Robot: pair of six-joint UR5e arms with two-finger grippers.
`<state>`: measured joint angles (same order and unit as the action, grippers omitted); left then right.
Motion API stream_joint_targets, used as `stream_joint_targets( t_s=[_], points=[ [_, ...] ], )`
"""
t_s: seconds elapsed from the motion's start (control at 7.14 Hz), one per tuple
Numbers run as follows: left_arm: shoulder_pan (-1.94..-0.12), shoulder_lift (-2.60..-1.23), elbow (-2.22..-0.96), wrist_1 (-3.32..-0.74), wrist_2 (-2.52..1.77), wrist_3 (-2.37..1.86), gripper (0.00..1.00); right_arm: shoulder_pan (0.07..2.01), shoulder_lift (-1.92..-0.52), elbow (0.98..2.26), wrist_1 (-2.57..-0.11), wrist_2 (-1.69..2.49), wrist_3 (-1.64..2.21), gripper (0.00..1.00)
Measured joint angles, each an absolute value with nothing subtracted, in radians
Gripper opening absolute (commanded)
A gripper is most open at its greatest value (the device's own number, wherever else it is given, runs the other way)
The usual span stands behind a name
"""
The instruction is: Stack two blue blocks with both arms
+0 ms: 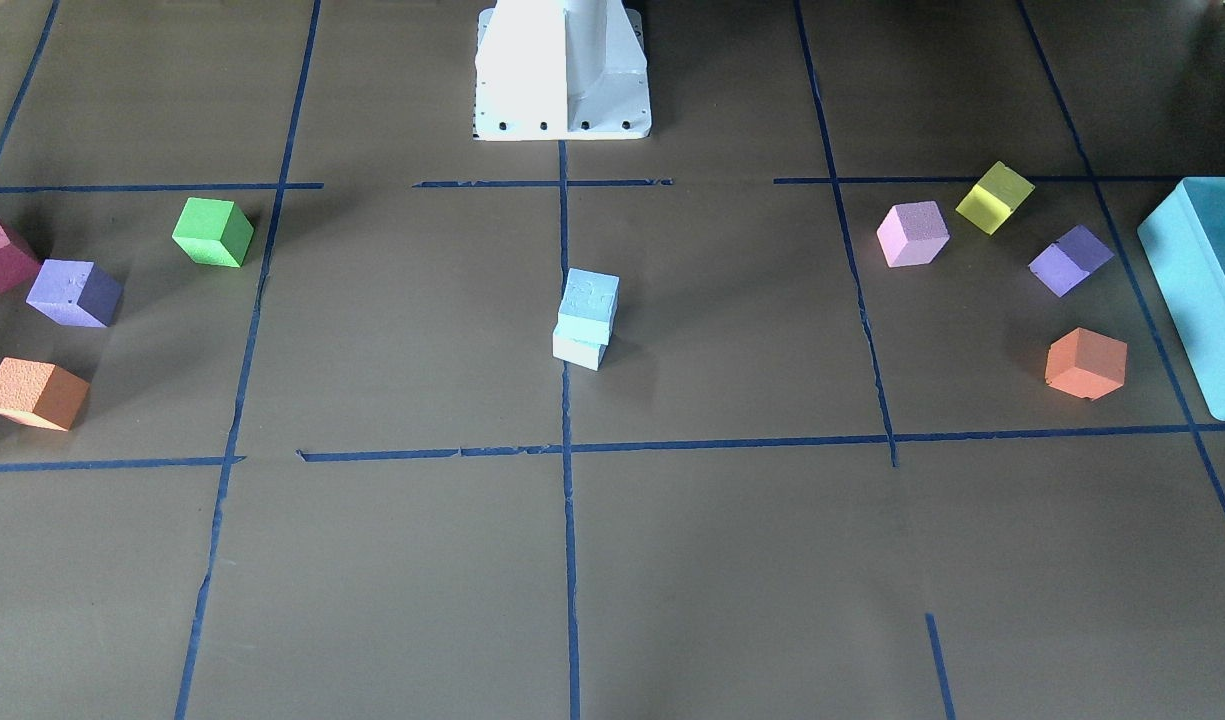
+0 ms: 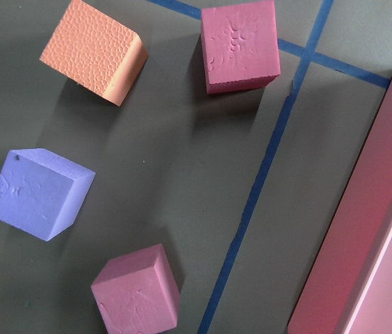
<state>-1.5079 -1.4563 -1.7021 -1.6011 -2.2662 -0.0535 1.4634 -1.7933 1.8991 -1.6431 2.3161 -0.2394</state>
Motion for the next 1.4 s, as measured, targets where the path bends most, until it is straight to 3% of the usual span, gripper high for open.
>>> stream_joint_targets(
  t_s=[1.4],
  points=[
    [-1.508, -1.394, -1.679, -1.649, -2.272, -0.051, 1.0, 1.462, -1.793, 1.898, -1.643, 2.316, -0.243, 1.0]
  ],
)
